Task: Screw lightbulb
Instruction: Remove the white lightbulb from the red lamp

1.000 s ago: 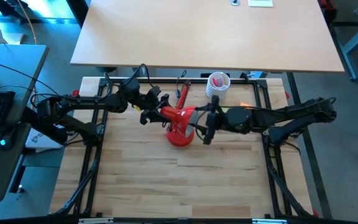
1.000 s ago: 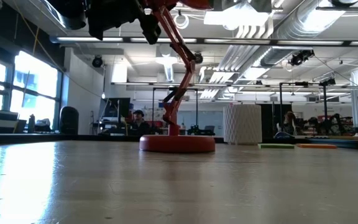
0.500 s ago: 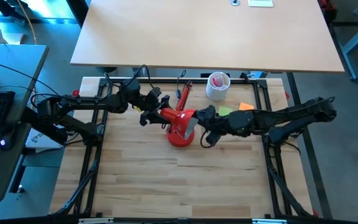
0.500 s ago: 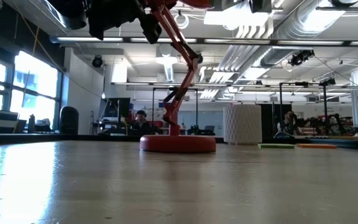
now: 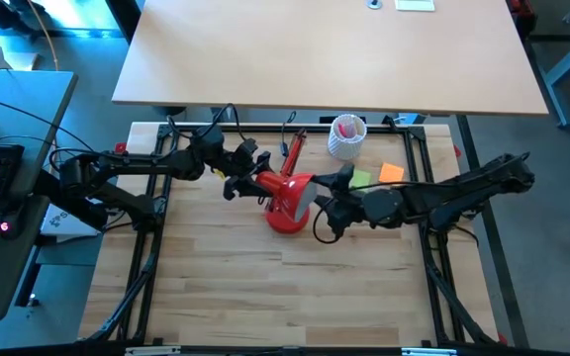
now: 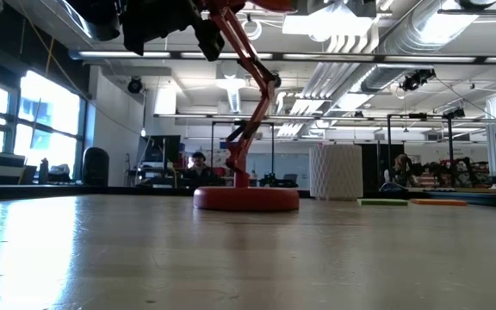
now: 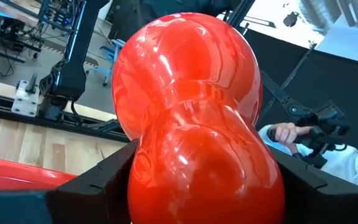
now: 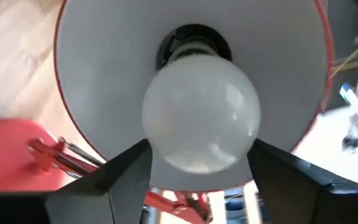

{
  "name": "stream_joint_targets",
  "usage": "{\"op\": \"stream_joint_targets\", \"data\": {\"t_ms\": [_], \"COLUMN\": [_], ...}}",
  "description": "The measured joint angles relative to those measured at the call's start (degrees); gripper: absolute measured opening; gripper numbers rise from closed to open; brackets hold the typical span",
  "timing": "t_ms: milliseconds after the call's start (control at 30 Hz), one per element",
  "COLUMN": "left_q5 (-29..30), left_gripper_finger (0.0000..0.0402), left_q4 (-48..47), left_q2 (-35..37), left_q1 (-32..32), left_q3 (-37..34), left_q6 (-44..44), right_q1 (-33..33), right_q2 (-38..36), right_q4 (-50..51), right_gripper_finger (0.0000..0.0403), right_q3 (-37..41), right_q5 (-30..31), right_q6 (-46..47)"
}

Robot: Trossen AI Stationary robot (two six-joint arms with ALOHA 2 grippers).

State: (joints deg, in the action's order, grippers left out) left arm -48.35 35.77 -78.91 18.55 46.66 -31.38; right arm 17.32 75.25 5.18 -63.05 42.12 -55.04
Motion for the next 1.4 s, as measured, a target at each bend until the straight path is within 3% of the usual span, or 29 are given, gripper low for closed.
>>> {"op": "stream_joint_targets", "data": {"t_ms": [333, 500, 600, 700, 800, 1167, 1400], "left_q5": [-0.1, 0.0, 0.0, 0.0, 0.0, 0.1, -0.4], "left_gripper_finger": [0.0251, 0.0251, 0.0251, 0.0251, 0.0251, 0.0251, 0.0251], "left_q4": [0.0, 0.0, 0.0, 0.0, 0.1, 0.1, 0.0], "left_q2": [0.0, 0.0, 0.1, 0.1, 0.1, 0.1, 0.1], "left_q1": [0.0, 0.0, 0.0, 0.0, 0.0, 0.1, 0.2], "left_q3": [0.0, 0.0, 0.0, 0.0, 0.0, 0.0, -0.1], "left_q6": [0.0, 0.0, 0.0, 0.1, 0.4, 0.6, 1.0], "right_q1": [0.3, 0.5, 0.1, -0.1, 0.0, -3.0, -5.3], "right_q2": [-0.1, -0.1, -0.1, -0.1, -0.1, -0.1, -0.2], "right_q4": [0.5, 7.8, 12.1, 11.4, 8.6, -1.0, -3.5], "right_gripper_finger": [0.0304, 0.0305, 0.0305, 0.0305, 0.0305, 0.0298, 0.0248], "right_q3": [0.0, 0.0, 0.0, 0.0, 0.0, 0.0, 0.0], "right_q5": [-0.3, -0.7, -5.3, -11.1, -10.3, -9.8, -13.3], "right_q6": [18.2, 43.3, 60.8, 72.8, 81.1, 79.5, 70.8]}}
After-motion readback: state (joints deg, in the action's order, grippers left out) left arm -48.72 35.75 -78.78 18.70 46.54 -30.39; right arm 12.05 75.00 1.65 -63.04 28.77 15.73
